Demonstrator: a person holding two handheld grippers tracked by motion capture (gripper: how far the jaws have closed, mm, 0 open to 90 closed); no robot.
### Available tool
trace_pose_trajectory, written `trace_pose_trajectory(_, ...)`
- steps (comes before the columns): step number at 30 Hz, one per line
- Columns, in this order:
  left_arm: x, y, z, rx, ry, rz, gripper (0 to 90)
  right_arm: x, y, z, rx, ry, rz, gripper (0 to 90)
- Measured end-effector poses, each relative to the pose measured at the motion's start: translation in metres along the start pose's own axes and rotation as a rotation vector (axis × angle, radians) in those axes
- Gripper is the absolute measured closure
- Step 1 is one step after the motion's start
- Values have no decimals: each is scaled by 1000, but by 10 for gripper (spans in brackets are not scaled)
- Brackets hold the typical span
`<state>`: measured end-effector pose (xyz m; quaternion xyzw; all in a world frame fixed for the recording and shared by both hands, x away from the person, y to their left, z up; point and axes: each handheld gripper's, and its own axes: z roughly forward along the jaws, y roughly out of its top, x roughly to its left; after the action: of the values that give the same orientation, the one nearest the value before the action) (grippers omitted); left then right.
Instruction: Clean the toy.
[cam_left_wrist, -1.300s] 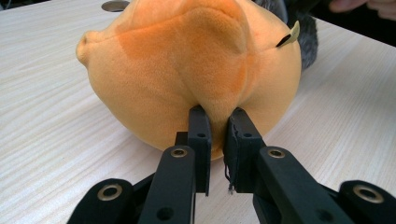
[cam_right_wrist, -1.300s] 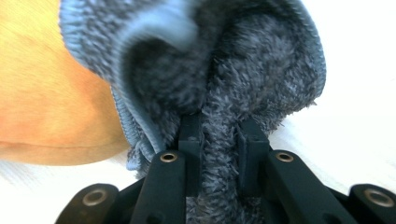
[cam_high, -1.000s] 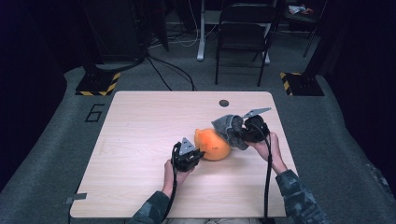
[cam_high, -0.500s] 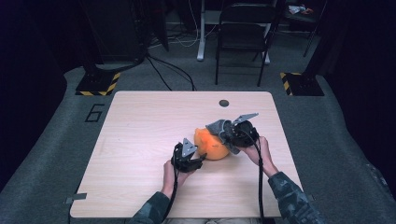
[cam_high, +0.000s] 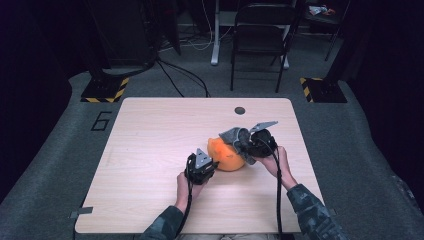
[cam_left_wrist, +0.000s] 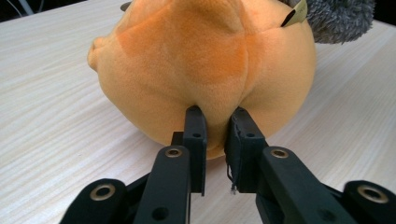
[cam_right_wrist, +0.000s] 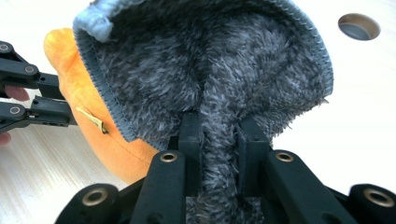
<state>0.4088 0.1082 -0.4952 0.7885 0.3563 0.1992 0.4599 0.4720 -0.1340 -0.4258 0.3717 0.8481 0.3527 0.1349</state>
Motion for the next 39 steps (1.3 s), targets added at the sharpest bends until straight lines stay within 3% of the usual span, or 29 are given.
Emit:
trace_pose_trajectory(4, 1, 5, -5, -12, -25, -43, 815, -2, 3, -7, -27, 0, -7, 757)
trace_pose_trajectory(11, 0, 14, -12, -22, -35, -71, 818, 3, 11, -26, -85, 28, 3, 756)
trace_pose_trajectory(15, -3, 16, -13, -25, -42, -68, 817, 19, 17, -35, -119, 59, -25, 756)
trace_pose_trajectory(20, 0, 13, -12, -30, -41, -96, 815, 40, 22, -34, -124, 86, -74, 754)
trace_pose_trajectory(22, 2, 12, -12, -24, -45, -98, 814, 43, 20, -28, -94, 55, -97, 752)
trace_pose_trajectory(26, 4, 10, -9, -23, -41, -106, 810, 38, 15, -15, -55, 36, -113, 750)
trace_pose_trajectory(39, 7, 7, -8, -21, -46, -107, 806, 4, 1, 0, 50, 0, -38, 749)
